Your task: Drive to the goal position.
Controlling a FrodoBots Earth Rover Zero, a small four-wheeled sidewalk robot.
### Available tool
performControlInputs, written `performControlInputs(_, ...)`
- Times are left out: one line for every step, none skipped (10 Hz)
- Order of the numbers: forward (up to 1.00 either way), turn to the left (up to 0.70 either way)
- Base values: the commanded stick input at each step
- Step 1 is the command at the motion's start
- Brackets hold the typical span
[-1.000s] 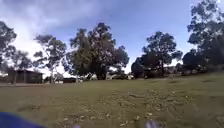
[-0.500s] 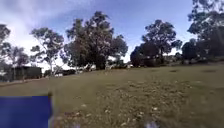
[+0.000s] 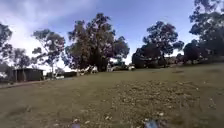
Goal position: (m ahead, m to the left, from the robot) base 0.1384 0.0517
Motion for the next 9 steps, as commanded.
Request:
performControlInputs(0.7,-0.01)
performControlInputs(0.7,-0.01)
performControlInputs(0.7,0.0)
performControlInputs(0.7,0.0)
performControlInputs(0.7,0.0)
performControlInputs(0.7,0.0)
performControlInputs(0.7,0.0)
performControlInputs(0.7,0.0)
performControlInputs(0.7,0.0)
